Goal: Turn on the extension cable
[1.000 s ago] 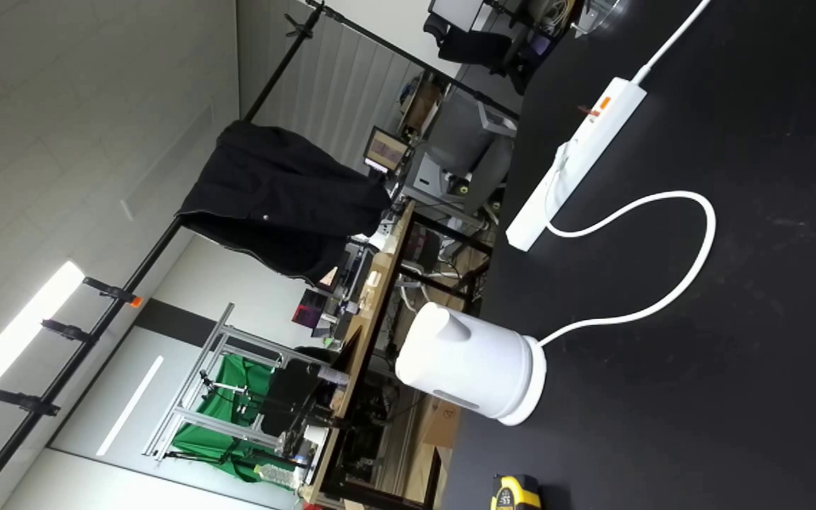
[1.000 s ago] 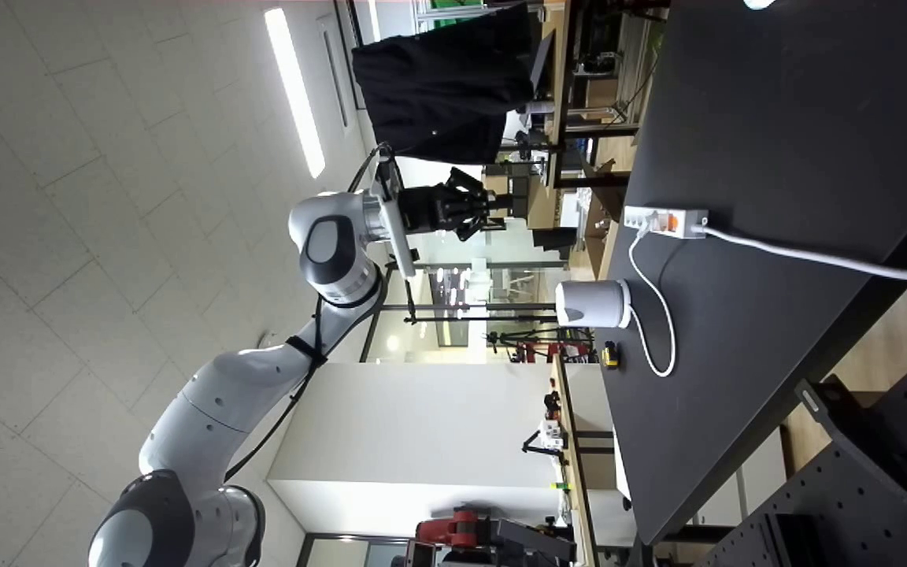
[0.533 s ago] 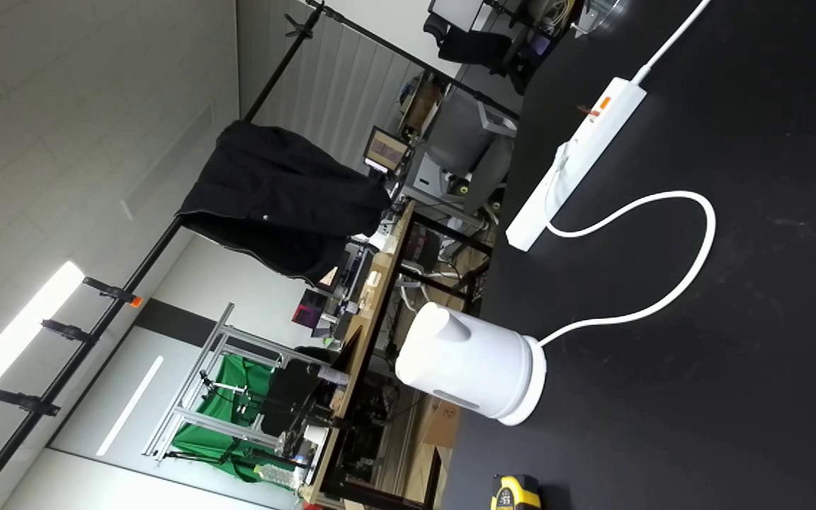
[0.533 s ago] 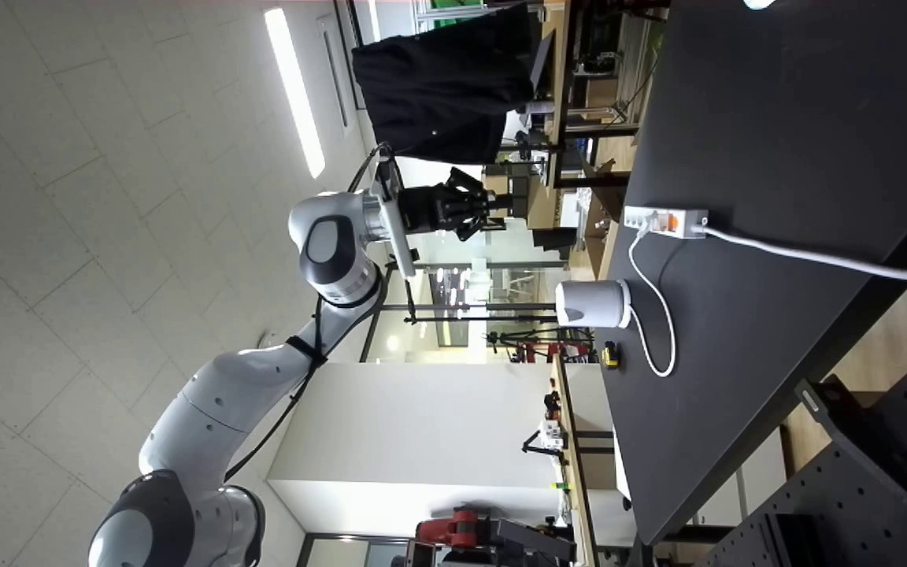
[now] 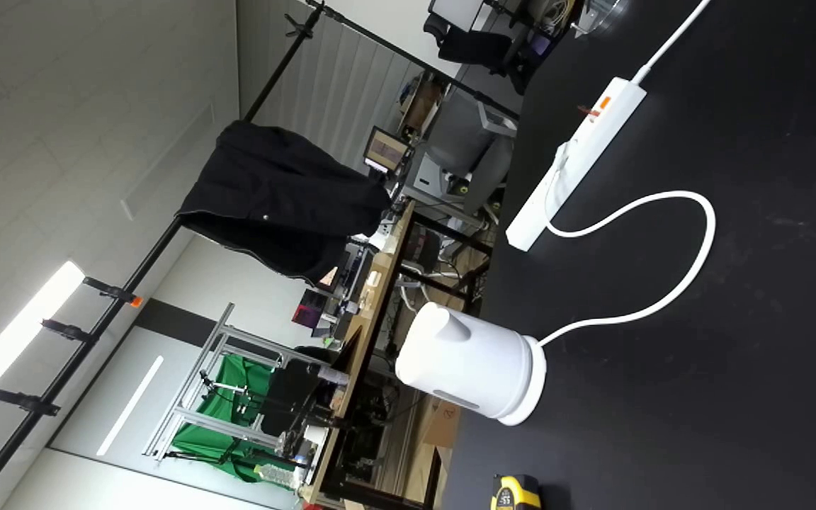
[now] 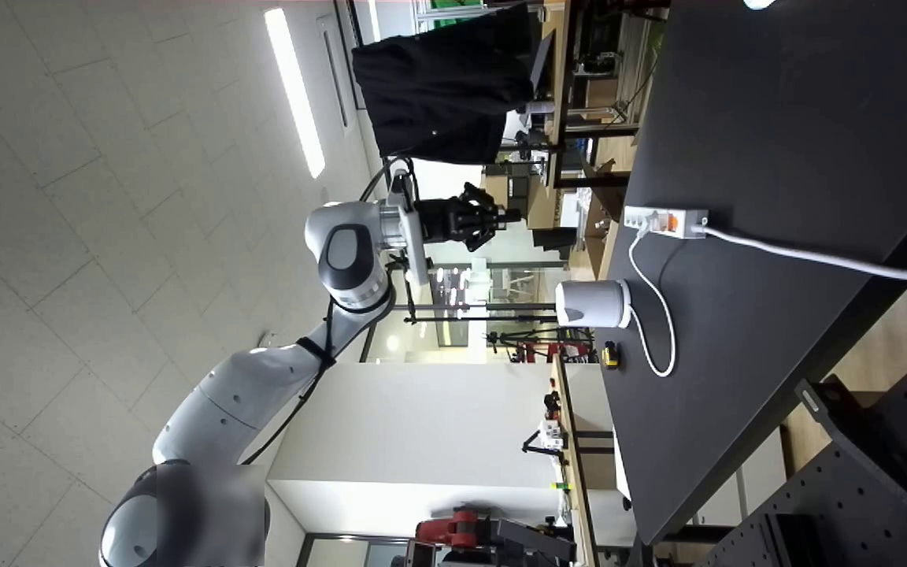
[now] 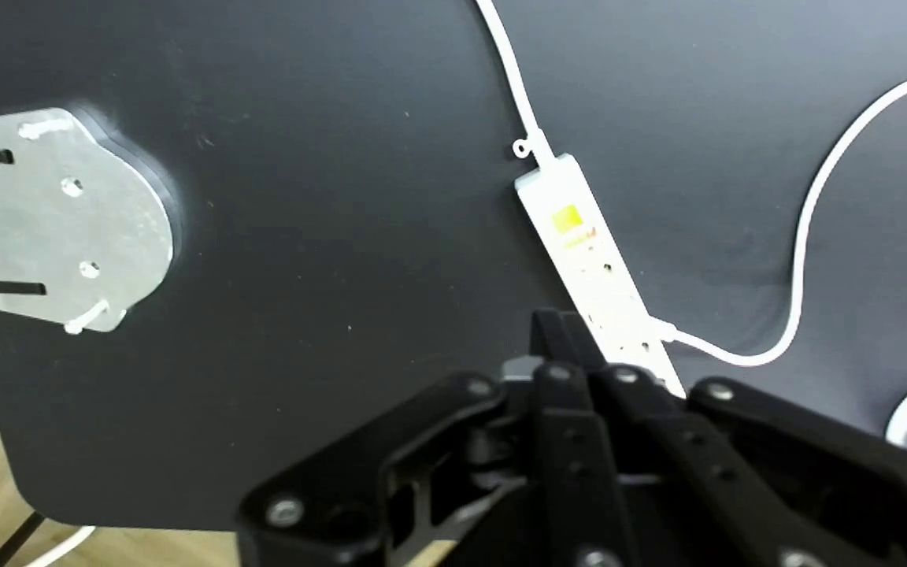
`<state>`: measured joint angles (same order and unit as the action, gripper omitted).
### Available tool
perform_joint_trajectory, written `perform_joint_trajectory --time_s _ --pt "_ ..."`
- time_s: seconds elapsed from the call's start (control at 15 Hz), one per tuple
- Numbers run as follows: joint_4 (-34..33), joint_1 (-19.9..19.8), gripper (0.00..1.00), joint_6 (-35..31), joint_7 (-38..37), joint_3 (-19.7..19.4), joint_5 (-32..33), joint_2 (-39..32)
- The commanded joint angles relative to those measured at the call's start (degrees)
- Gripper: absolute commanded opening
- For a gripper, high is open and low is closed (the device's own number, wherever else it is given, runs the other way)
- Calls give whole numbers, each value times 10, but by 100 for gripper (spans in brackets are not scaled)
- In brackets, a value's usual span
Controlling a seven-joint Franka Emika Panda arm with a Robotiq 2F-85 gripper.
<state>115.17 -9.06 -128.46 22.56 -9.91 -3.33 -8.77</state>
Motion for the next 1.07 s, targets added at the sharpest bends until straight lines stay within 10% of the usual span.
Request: perform_joint_trajectory --time_s 0.0,1.0 --pt "5 1 0 -68 -13 25 -15 -27" --pt "-58 25 0 -178 -103 51 45 -260"
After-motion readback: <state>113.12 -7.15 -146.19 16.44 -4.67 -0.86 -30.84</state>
